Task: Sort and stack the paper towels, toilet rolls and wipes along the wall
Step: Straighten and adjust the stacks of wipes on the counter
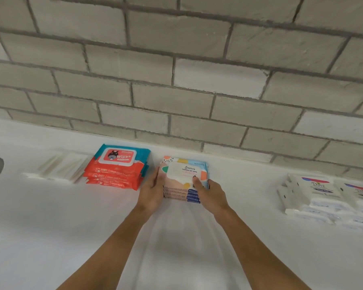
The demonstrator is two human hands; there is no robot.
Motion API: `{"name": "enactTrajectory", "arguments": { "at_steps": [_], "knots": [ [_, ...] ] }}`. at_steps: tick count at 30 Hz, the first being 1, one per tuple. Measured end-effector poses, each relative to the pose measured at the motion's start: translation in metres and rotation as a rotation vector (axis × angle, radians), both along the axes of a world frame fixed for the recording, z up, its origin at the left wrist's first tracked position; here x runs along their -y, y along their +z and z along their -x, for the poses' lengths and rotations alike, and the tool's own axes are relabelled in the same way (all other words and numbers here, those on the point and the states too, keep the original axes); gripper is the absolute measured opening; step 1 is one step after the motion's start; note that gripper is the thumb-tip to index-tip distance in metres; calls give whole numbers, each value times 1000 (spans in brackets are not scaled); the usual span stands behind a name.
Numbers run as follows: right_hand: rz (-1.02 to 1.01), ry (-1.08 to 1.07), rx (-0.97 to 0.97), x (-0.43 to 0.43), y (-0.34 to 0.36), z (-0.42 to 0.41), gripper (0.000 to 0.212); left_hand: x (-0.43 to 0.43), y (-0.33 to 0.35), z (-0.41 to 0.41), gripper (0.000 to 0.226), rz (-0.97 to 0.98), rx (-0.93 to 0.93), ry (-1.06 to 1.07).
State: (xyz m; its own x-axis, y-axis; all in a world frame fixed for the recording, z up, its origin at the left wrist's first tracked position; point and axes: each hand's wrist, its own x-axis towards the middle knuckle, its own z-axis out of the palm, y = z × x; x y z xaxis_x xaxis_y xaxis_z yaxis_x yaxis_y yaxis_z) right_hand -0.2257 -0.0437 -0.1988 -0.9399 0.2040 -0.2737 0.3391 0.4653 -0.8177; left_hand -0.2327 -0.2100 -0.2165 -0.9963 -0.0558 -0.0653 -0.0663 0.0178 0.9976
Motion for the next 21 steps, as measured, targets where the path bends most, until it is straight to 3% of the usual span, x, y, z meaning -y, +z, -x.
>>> {"name": "enactTrajectory", "arguments": {
  "at_steps": [8,14,21],
  "knots": [
    [78,-78,-6,7,1,-3,50,7,4,-1,29,-5,-6,-52],
    [148,-209,-21,9,4,-21,69,8,13,-11,27,-58,-3,-45],
    [193,-281,-81,-2,17,-53,52,10,9,-39,40,-22,33,101]
  ]
}}
